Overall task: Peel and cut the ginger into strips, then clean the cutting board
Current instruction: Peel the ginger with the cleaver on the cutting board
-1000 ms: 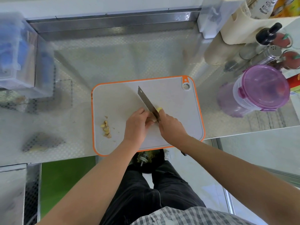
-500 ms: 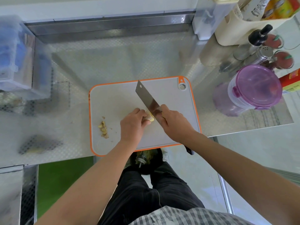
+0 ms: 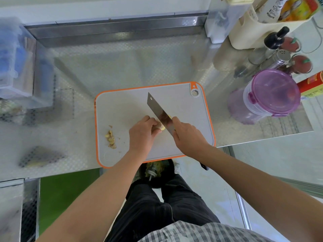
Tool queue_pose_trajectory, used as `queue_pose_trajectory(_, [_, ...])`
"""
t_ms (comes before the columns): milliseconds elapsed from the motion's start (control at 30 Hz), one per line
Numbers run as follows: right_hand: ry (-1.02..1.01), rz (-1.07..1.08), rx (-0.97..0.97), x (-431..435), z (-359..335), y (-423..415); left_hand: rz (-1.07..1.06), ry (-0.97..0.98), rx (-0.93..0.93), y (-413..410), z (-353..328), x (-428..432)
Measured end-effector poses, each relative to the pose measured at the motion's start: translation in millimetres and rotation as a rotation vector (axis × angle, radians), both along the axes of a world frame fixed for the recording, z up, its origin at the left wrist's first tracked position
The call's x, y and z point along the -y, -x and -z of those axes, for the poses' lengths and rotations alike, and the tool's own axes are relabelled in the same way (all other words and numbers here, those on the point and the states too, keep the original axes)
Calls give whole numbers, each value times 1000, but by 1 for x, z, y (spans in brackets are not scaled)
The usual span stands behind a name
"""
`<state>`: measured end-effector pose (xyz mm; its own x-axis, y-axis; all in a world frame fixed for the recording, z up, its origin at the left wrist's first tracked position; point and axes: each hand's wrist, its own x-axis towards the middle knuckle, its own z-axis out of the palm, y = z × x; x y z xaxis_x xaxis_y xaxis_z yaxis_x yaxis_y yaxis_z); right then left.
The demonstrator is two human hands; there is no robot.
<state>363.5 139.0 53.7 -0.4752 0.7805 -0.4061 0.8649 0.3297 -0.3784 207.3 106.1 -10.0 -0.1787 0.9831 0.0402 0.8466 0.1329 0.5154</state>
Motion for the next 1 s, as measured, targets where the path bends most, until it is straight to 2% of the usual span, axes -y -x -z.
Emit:
queue_pose_trajectory(500, [32,-29,51,-2,2,-2,16,-21,-6,0,-2,-1])
queue_pose_trajectory(1000, [27,63,28,-11,40,21,60,16,51,2,1,0])
